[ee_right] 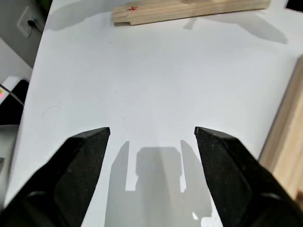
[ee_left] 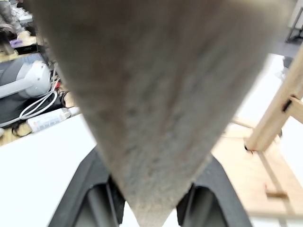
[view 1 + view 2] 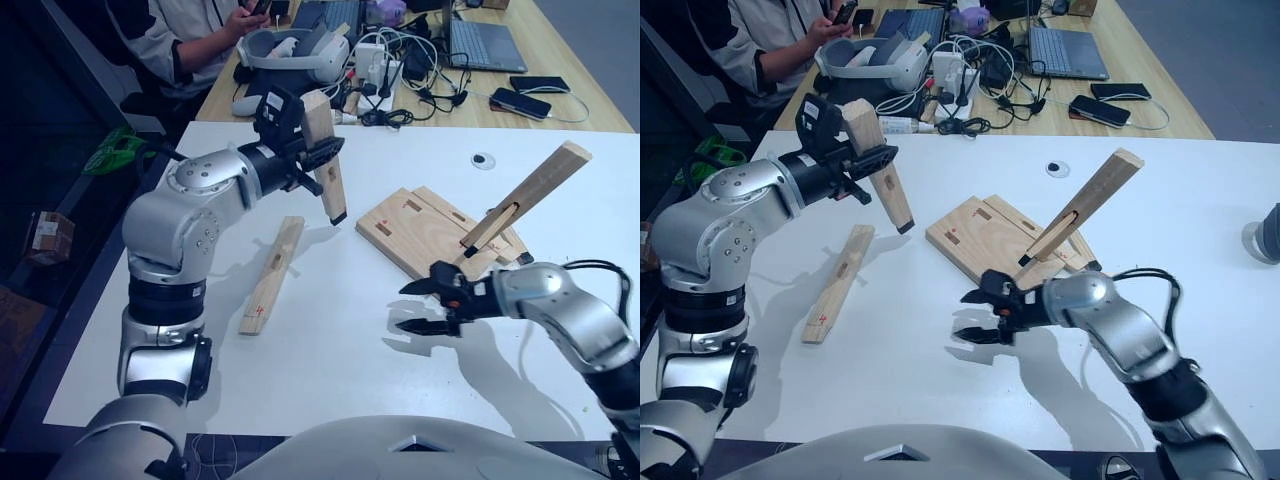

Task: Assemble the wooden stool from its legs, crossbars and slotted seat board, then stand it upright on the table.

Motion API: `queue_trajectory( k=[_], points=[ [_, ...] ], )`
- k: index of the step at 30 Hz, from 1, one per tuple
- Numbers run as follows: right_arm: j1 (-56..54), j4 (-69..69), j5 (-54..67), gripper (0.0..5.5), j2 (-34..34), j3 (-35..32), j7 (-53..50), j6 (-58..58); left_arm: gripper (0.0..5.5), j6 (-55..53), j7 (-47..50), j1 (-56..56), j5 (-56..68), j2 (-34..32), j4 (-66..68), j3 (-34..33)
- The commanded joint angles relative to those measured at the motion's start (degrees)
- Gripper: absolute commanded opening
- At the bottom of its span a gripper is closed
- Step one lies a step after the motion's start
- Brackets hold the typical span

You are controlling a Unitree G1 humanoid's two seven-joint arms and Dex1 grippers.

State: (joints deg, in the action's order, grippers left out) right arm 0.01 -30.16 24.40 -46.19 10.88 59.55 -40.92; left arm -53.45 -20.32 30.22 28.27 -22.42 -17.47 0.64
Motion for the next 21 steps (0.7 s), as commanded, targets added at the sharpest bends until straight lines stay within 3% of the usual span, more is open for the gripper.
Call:
queue_trajectory(
  k=[1, 6, 12, 21],
  points=[
    [13.28, -7.74, 5.1, 3.36, -7.23, -12.56, 2.61, -1.99, 1.02, -1.26, 9.11, -5.57, -1.0, 8.55, -4.77, -0.69],
    [20.08, -6.76, 2.48, 3.36, -10.76, -17.4, 0.48, -1.53, 1.02, 1.82, 19.66, -7.99, -6.44, 16.52, -5.98, 0.73],
    [19.27, -3.89, -5.75, 3.36, -13.23, -11.5, -4.12, -1.02, 1.02, 3.96, 23.27, -9.25, -10.51, 18.0, -6.59, 0.05],
    [0.93, 2.84, -9.27, 3.36, 5.04, 3.58, -17.47, -7.89, 1.02, 9.37, 24.86, -5.07, -14.45, 16.47, -4.1, -5.67]
  ],
)
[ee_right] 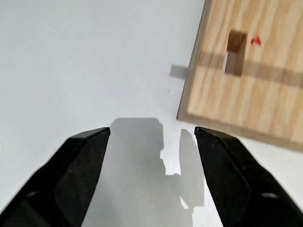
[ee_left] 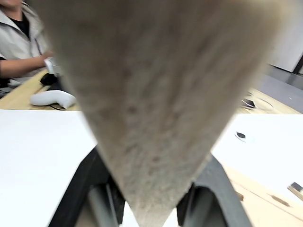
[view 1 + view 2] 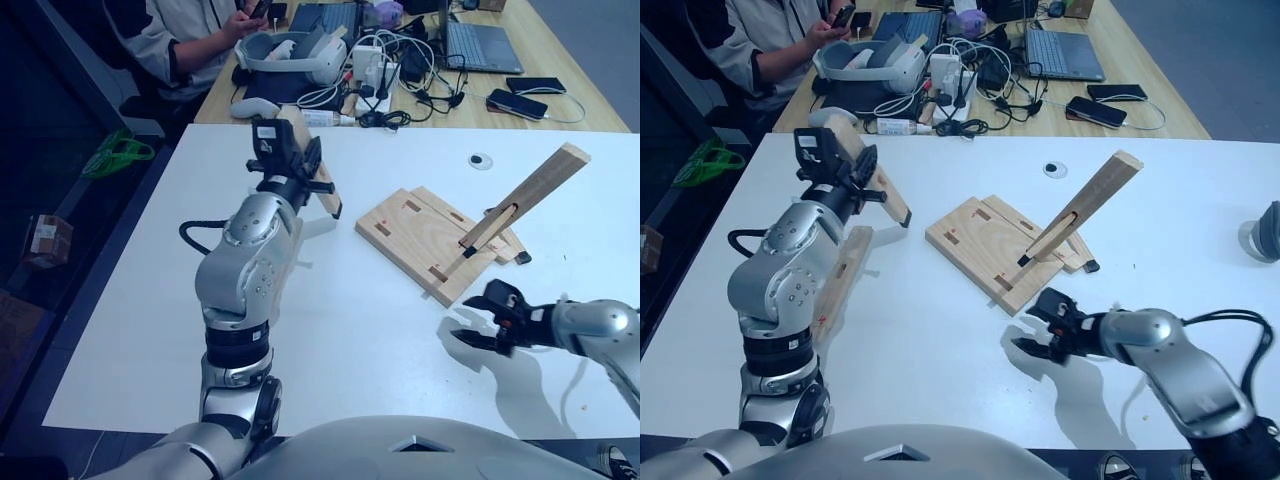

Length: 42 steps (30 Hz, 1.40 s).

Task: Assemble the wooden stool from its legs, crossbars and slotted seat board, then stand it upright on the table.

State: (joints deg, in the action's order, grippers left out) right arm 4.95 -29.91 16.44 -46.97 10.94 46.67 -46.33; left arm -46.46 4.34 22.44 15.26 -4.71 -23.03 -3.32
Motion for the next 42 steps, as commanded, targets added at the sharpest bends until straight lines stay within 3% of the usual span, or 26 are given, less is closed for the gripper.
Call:
queue_trajectory(
  k=[1, 7, 12, 15, 20, 29, 42],
  points=[
    [-4.67, 3.42, -1.75, 3.36, 7.3, 4.52, -5.88, -2.98, 1.02, 2.77, 0.12, 3.43, -1.63, -1.29, 1.97, -2.13],
    [-11.7, 14.11, -4.45, 3.36, 17.69, 9.79, -10.69, -1.43, 1.02, 3.95, -0.64, 5.32, -2.35, -1.95, 3.93, -3.11],
    [-22.86, 35.31, -8.79, 3.36, 30.8, 11.4, -16.75, 6.36, 1.02, 4.24, -1.3, 6.55, -2.63, -1.75, 5.05, -2.64],
    [-27.13, 43.46, -11.16, 3.36, 35.08, 12.25, -18.32, 10.88, 1.02, 3.76, -1.92, 6.79, -2.14, -1.12, 5.23, -2.28],
    [-24.59, 37.65, -10.97, 3.36, 33.6, 13.25, -14.51, 10.19, 1.02, 2.02, -1.04, 6.09, 1.17, 3.11, 4.74, -3.97],
    [-17.53, 16.36, -8.15, 3.36, 24.36, 12.71, -8.17, 1.28, 1.02, 0.35, 7.06, 3.01, 9.28, 17.64, 5.82, -9.46],
    [-15.92, 12.83, -8.31, 3.36, 23.03, 11.57, -10.41, -0.99, 1.02, 3.36, 12.14, -0.37, 14.94, 22.72, 11.87, -8.07]
  ],
)
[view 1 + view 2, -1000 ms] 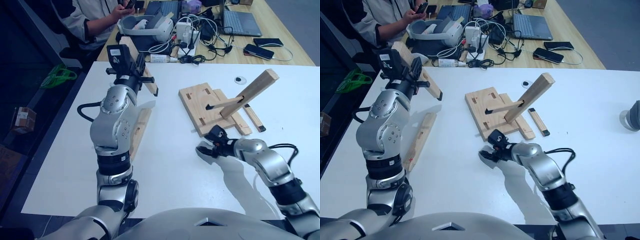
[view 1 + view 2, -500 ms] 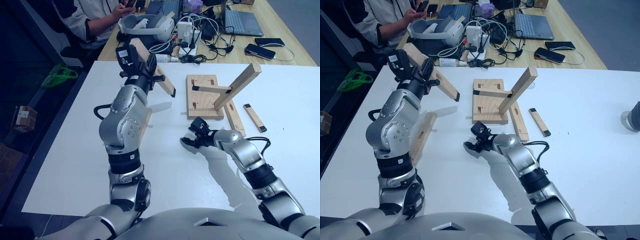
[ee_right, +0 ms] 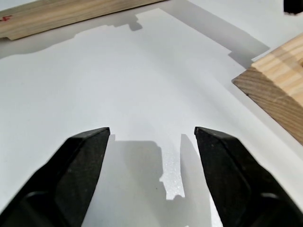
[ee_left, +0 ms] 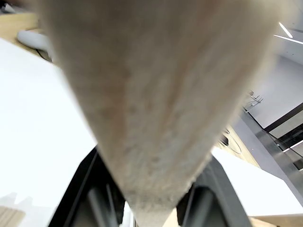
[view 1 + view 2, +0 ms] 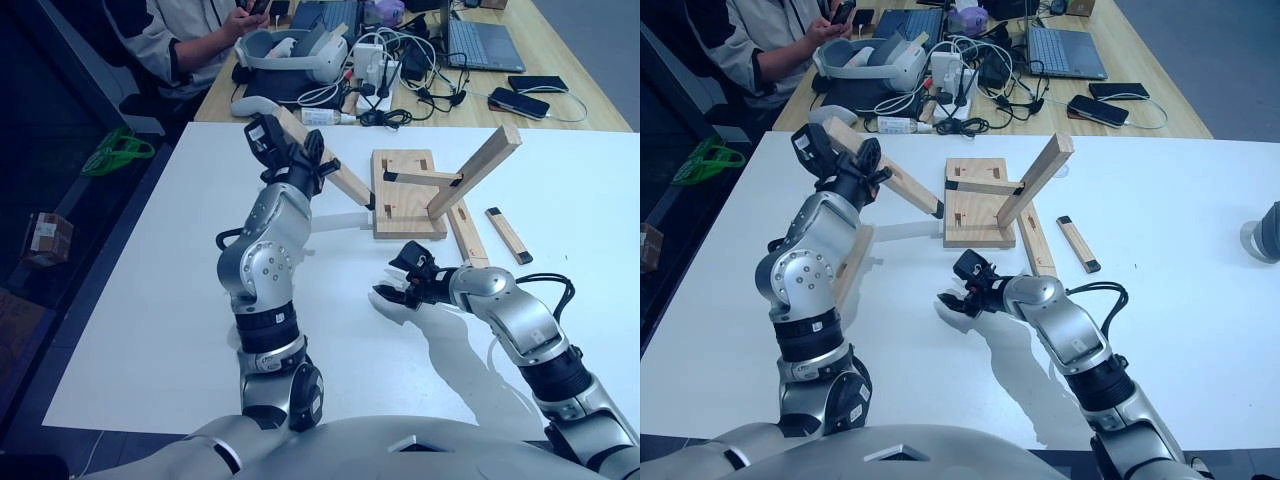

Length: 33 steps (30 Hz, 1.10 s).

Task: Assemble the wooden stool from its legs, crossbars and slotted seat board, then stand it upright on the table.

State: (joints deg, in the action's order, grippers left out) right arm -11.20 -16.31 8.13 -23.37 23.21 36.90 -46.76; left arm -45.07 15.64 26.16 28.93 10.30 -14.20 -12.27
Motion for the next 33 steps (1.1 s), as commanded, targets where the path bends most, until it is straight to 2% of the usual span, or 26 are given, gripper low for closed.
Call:
queue_trajectory(
  k=[1, 9, 16, 21, 33],
  points=[
    [0.27, -0.82, -0.05, 3.36, -0.57, -0.67, -0.79, -0.57, 1.02, 2.59, 0.79, -4.43, 1.47, 7.79, 4.15, 1.49],
    [-0.32, 0.09, -0.49, 3.36, -0.99, -0.37, -0.57, 0.02, 1.02, 5.83, 1.88, -7.71, 2.51, 9.34, 8.16, 4.69],
    [-0.8, 0.46, -1.13, 3.36, -0.76, -0.09, -0.95, 0.2, 1.02, 12.26, 3.97, -7.63, -2.36, 5.87, 10.35, 7.58],
    [-0.84, -0.25, -1.31, 3.36, -1.26, -0.2, -0.91, -0.29, 1.02, 12.61, 5.38, -8.96, -3.29, 5.37, 10.25, 8.95],
    [-1.6, -0.57, -2.49, 3.36, -3.15, 0.63, -0.1, 0.48, 1.02, 7.64, -0.6, -5.73, -10.83, -0.63, 9.48, 22.62]
  ],
)
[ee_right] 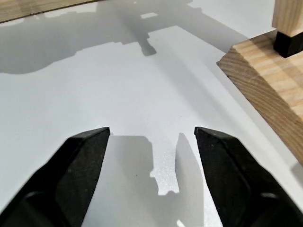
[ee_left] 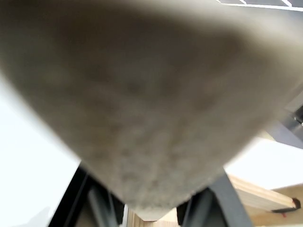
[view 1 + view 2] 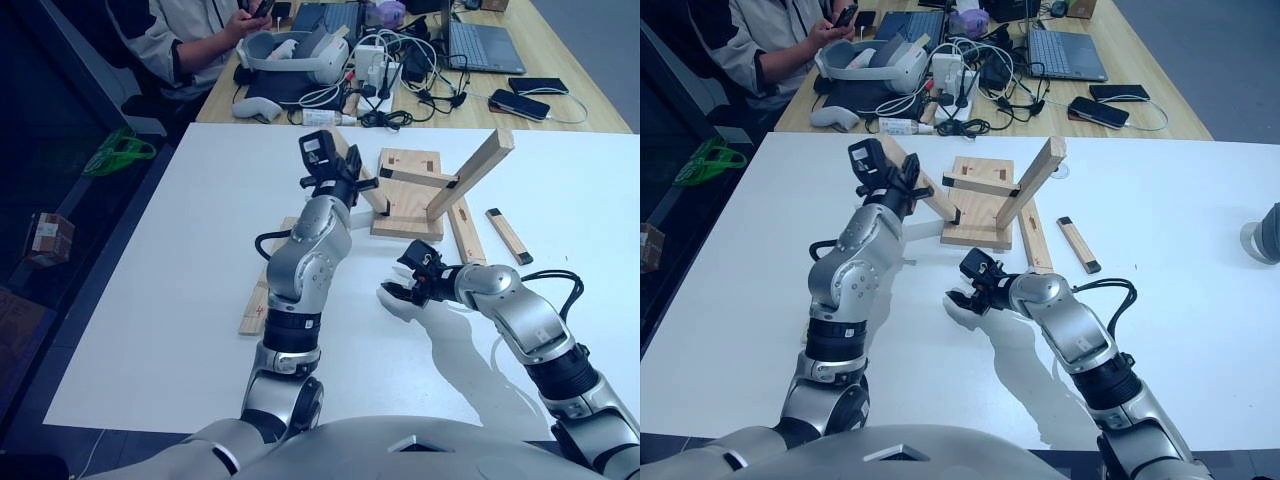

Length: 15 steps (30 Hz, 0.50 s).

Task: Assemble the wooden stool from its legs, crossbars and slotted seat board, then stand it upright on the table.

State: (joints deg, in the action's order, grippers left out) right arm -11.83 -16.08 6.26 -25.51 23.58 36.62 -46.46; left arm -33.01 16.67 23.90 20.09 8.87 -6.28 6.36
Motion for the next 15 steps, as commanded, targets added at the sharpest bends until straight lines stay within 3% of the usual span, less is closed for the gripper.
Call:
queue_trajectory(
  k=[1, 11, 15],
  points=[
    [-1.01, -0.72, -0.72, 3.36, -1.13, 0.33, 0.24, 0.3, 1.02, -5.07, -2.11, -2.85, -2.66, 0.47, 1.62, 4.53],
    [-1.51, -0.23, -1.62, 3.36, -1.04, 0.82, 0.65, 0.89, 1.02, -9.1, -9.44, 5.05, -6.13, -1.96, 7.15, 4.4],
    [-1.75, 0.1, -1.8, 3.36, -1.03, 0.99, 0.71, 1.21, 1.02, -11.34, -12.29, 10.11, -4.96, -1.61, 12.59, 1.53]
  ],
)
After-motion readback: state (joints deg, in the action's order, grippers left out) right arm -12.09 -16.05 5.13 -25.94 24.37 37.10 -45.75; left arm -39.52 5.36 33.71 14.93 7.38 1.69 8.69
